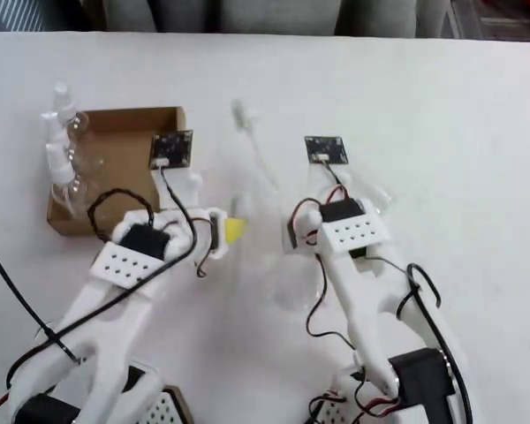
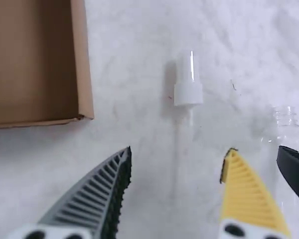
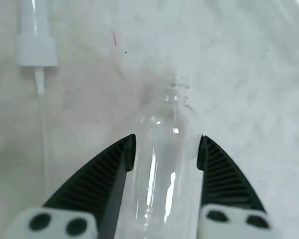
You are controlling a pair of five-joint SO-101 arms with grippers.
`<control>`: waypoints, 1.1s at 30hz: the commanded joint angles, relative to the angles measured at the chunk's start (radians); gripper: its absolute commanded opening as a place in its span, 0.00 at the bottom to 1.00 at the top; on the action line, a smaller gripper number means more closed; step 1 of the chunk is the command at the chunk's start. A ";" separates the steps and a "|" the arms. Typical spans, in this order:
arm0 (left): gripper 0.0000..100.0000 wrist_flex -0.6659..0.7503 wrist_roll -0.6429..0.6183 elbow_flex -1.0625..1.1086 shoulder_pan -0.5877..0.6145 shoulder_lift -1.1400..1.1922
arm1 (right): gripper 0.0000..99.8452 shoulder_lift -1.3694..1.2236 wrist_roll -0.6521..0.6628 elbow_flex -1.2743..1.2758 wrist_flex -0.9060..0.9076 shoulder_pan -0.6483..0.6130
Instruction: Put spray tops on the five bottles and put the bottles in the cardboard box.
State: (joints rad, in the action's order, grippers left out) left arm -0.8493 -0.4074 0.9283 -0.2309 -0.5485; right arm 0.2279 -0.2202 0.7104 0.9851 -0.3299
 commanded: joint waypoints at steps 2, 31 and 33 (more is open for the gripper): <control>0.29 0.034 0.005 -0.005 -0.015 -0.044 | 0.23 -0.042 -0.014 -0.041 -0.004 -0.012; 0.29 0.138 0.040 0.072 -0.012 -0.042 | 0.02 0.033 0.328 -0.003 -0.045 -0.008; 0.29 0.163 0.040 0.083 -0.007 -0.042 | 0.02 0.053 0.327 0.026 -0.041 -0.008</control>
State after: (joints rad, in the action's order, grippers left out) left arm -0.7434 -0.3798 1.0050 -0.2309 -0.5501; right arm 0.2248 0.0928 0.7242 0.9283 -0.3422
